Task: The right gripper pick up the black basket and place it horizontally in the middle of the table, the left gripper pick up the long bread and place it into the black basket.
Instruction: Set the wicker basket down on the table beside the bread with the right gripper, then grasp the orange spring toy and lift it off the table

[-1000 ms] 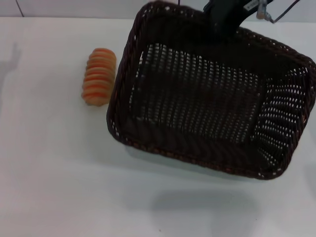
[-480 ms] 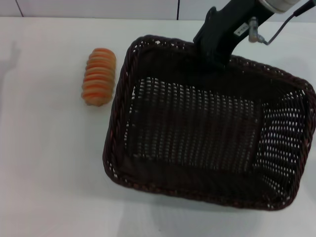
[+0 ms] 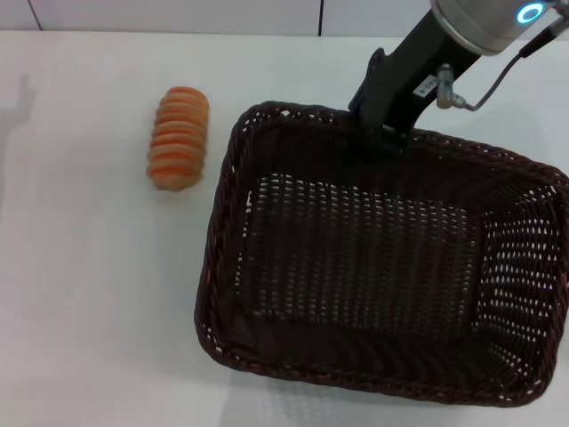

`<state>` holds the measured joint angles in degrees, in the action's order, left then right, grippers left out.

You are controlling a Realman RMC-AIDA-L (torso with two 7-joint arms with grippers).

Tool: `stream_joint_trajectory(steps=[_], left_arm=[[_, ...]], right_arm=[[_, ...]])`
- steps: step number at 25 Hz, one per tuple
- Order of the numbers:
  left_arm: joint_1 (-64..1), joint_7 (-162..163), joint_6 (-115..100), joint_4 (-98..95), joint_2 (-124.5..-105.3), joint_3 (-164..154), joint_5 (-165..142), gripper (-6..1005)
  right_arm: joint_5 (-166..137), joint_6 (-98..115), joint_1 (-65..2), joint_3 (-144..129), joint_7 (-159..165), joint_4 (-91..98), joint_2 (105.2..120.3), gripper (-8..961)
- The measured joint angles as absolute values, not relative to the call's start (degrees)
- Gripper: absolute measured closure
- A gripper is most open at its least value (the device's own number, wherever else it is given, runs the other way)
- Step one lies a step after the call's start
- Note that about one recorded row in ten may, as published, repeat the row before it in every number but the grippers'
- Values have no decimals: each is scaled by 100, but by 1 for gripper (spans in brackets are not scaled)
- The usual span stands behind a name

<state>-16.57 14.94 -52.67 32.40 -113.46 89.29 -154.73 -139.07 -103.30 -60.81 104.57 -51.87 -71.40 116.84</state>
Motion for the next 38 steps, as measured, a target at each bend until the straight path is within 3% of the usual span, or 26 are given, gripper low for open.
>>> stream_joint_trajectory(steps=[13,16,24,32,38], left_arm=[[-1529,1496,-5360,3444,-11415,8959,-15684,151],[-1513,1497,-5361,3486,-11435,8959,-15686,151],[-1516,1525,-5366,3505,-11468,8956,-15704,152],[-1403,1602,-5285,3813,-11458,8938,-15851,152],[-1189,1732,-4924,4409,-11422,8960,-16148,153]], right_arm=[[-14296,-10167,-6110,9885,-4936,-7113,11749,734],[-14362,-10070,-6112,9868,-4937,-7110,11751,556],[-15156,-9499,-6099,9917,-4917,-7241,11757,560],[-16428,-7420,-5449,10100,-3826,-7571,11722,560],[-16677,-6089,-4498,10020,-3291,-8226,11891,560]])
